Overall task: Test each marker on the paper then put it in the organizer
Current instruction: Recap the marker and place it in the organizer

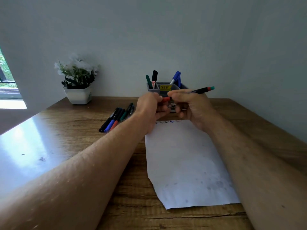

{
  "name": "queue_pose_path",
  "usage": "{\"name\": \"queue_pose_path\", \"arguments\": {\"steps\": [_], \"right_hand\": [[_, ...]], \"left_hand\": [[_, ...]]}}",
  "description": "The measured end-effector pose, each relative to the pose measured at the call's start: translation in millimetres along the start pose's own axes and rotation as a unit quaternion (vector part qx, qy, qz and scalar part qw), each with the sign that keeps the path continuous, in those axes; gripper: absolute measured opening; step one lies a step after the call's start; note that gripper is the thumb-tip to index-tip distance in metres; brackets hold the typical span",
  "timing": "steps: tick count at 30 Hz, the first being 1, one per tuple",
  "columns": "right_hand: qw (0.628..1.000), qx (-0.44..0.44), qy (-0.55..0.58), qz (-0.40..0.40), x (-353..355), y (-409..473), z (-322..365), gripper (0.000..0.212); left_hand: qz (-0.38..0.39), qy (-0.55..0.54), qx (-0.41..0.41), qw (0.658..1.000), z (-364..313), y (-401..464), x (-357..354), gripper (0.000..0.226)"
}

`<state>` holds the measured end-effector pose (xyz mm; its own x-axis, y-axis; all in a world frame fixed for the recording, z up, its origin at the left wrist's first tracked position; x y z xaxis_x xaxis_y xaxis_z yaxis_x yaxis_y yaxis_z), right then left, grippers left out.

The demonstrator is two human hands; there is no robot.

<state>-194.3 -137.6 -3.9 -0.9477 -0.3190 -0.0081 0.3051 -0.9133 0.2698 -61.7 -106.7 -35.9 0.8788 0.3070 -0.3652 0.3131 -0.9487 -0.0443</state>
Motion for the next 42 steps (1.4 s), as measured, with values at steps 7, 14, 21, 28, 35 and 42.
{"name": "queue_pose_path", "arguments": {"steps": [7, 14, 21, 28, 35, 42], "right_hand": [[0.995, 0.017, 0.089, -0.041, 6.0, -5.1, 13.8, 0.011], [0.989, 0.104, -0.090, -0.059, 8.0, -7.5, 24.8, 0.013], [0.985, 0.122, -0.089, -0.086, 0.0, -12.8, 20.8, 0.016], [0.992, 0.084, -0.055, -0.081, -2.4, -13.3, 15.2, 0.021], [0.989, 0.100, -0.088, -0.057, -9.6, -9.0, 19.6, 0.021], [0.933, 0.136, -0.328, -0.059, -17.8, -3.3, 10.0, 0.031]], "left_hand": [[0.015, -0.062, -0.056, 0.996, -15.6, 3.1, 2.6, 0.017], [-0.040, -0.088, -0.070, 0.993, -21.4, 7.0, 21.8, 0.014], [-0.063, -0.146, -0.044, 0.986, -17.3, 3.1, 18.7, 0.016], [-0.038, -0.206, -0.047, 0.977, -17.6, 7.7, 14.2, 0.025], [-0.013, -0.159, -0.138, 0.978, -35.8, -2.0, 5.1, 0.057], [-0.058, 0.080, -0.264, 0.960, -58.3, -8.9, 13.9, 0.051]]}}
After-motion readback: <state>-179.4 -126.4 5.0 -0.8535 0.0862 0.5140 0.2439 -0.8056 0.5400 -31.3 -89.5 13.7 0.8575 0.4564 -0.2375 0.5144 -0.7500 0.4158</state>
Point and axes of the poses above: each hand's wrist, its own y-axis towards the middle knuckle, its own x-axis out of the back of the hand, z = x × y, the point moved 9 cm from there along y, towards the middle knuckle
